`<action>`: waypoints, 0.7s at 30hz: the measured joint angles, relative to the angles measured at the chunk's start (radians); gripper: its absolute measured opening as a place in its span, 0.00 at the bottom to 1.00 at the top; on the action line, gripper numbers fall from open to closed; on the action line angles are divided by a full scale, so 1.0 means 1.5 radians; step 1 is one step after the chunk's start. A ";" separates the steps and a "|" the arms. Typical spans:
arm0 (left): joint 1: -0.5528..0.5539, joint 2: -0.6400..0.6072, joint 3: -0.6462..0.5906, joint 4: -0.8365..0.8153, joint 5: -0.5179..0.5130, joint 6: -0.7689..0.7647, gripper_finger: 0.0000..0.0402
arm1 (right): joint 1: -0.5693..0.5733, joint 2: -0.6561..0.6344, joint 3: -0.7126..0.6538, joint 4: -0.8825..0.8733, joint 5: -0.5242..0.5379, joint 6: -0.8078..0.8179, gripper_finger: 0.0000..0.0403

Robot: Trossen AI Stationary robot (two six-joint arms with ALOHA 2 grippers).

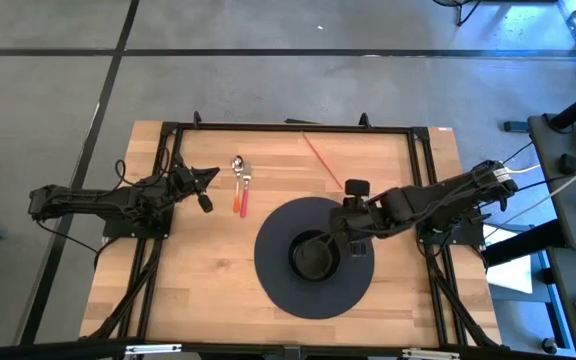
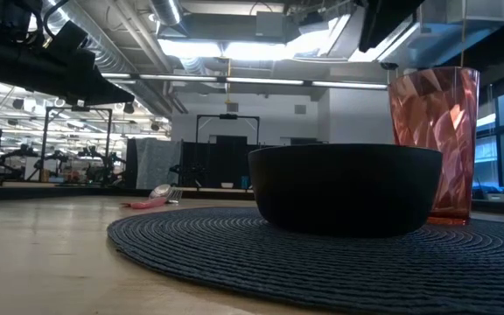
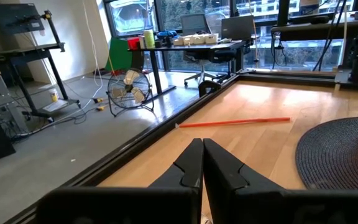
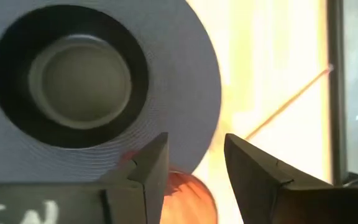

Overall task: Pick & Place Utensil
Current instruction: Put the red straw into the red cup on the blue mat

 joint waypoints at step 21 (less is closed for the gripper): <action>0.000 0.000 0.000 0.000 0.000 0.002 0.01 | -0.212 0.005 0.000 0.144 -0.033 -0.115 0.29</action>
